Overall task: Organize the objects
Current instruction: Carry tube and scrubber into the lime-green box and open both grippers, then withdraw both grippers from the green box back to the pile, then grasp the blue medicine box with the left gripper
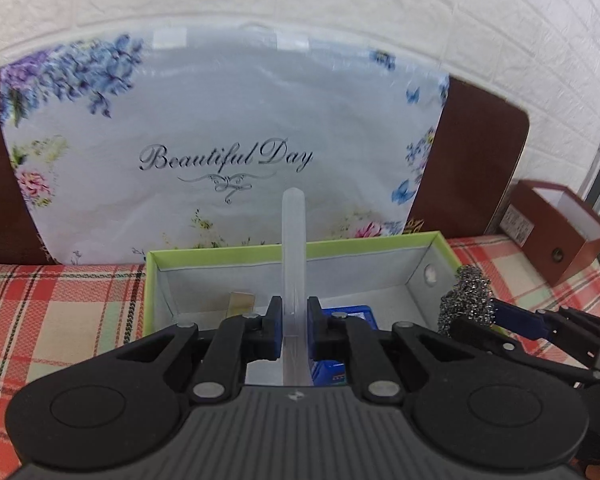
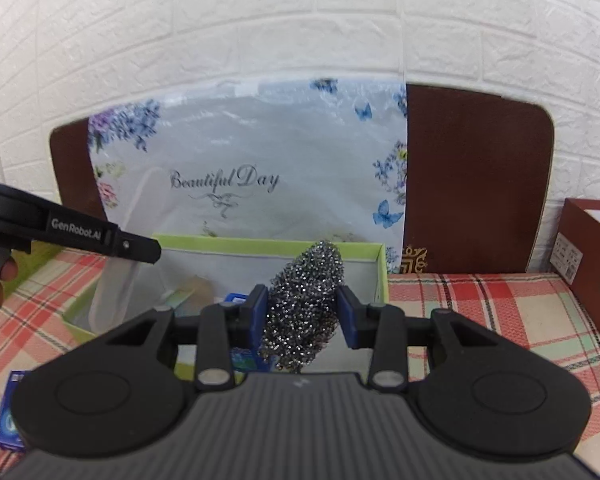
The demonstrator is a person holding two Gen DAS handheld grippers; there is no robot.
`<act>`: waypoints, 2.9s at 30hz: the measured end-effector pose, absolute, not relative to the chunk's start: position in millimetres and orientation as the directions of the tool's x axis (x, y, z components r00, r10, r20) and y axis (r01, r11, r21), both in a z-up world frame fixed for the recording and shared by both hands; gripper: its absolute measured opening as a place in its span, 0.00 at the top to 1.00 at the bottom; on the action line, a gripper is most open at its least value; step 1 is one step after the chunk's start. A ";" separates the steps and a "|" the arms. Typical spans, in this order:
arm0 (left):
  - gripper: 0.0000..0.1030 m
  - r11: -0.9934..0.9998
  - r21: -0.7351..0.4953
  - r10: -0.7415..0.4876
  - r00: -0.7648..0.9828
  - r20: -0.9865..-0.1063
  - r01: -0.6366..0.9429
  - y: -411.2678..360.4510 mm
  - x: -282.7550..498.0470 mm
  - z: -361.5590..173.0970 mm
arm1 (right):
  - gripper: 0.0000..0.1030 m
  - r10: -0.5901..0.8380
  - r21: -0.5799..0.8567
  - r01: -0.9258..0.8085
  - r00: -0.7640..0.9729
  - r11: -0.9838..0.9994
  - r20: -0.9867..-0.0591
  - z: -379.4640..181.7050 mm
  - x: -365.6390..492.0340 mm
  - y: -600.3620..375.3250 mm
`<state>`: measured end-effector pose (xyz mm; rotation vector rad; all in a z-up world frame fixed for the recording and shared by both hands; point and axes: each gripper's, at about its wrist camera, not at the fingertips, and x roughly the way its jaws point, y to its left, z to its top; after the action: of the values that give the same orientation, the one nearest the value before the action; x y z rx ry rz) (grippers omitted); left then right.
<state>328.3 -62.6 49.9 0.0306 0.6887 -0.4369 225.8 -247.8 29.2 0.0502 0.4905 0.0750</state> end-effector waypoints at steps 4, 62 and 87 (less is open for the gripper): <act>0.90 0.909 -0.083 -0.367 0.688 -0.627 0.409 -67.6 343.8 36.4 | 0.64 0.092 0.087 -0.054 0.847 0.995 -0.524 7.9 251.5 -249.3; 0.14 0.951 -0.284 -0.082 0.789 -0.609 -0.121 96.2 135.9 -32.2 | 0.00 0.118 0.145 -0.042 0.815 0.989 -0.568 -25.8 -22.4 -206.2; 0.39 0.960 -0.277 -0.169 0.733 -0.659 -0.028 114.7 111.7 -54.1 | 0.29 0.167 -0.031 -0.212 0.846 0.977 -0.507 3.6 44.1 -134.3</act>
<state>111.7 114.7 -54.1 -0.2780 0.7459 -0.0786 44.1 -134.3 3.6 -0.0873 0.5263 0.2001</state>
